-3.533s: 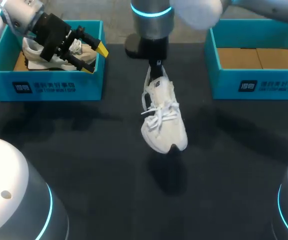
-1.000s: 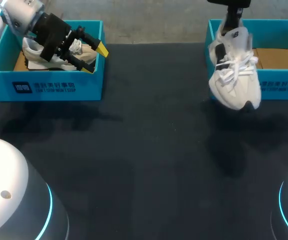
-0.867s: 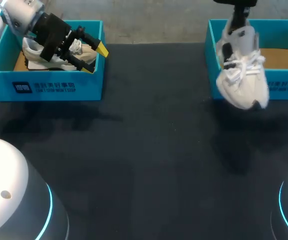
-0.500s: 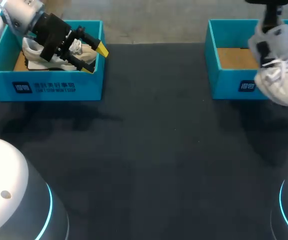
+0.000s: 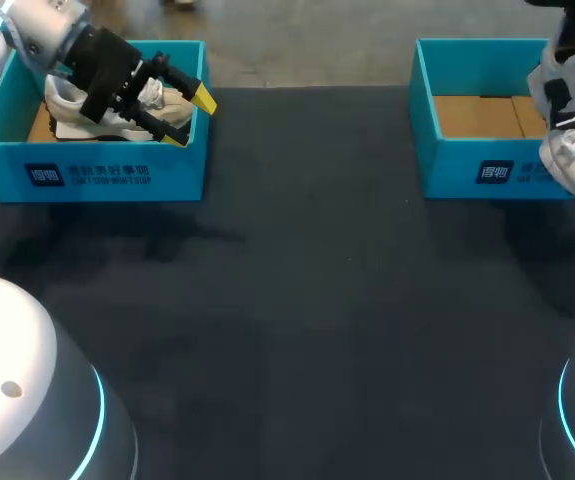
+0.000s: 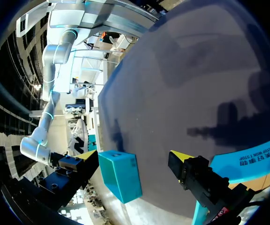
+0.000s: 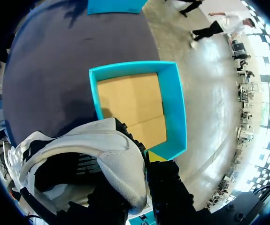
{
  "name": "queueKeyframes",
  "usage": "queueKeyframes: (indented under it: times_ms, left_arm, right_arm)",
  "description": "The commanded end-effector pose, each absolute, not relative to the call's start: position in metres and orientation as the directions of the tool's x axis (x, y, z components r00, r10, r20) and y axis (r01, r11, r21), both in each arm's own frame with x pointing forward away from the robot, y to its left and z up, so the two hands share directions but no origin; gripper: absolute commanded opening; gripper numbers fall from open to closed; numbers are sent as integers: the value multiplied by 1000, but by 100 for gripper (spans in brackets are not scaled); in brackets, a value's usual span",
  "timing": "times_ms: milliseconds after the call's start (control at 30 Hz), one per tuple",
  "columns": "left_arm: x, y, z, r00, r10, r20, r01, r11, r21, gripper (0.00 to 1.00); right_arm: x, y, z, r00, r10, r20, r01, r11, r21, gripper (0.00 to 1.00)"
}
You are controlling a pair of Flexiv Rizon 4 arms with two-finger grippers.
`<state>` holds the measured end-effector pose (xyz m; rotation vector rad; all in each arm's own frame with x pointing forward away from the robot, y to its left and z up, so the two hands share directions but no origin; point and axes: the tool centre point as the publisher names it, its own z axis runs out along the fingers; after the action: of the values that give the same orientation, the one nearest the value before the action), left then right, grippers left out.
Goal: Take the shoe out of the shoebox, open the shoe tongue, remove and reinsert the insole, then place the shoe into the shoebox
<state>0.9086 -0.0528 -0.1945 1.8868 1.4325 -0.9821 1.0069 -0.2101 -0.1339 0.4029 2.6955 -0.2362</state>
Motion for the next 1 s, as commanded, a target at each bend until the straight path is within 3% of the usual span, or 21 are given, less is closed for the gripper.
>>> queueKeyframes:
  times_ms: [33,400,700,1000]
  left_arm:
    - [908,-53,-194,158,549,-821,965,-264,10,100]
    - [908,-53,-194,158,549,-821,965,-264,10,100]
    - [908,-53,-194,158,549,-821,965,-264,10,100]
    - [908,-53,-194,158,549,-821,965,-264,10,100]
  right_arm:
    - [1006,-210,-132,-878,244,-413,312,944,-105,0]
    - [1008,-215,-134,-876,247,-414,318,942,-110,0]
    - [1031,-293,-141,-865,282,-415,361,924,-124,0]
    - [1044,-330,-144,-899,196,-392,272,951,-149,0]
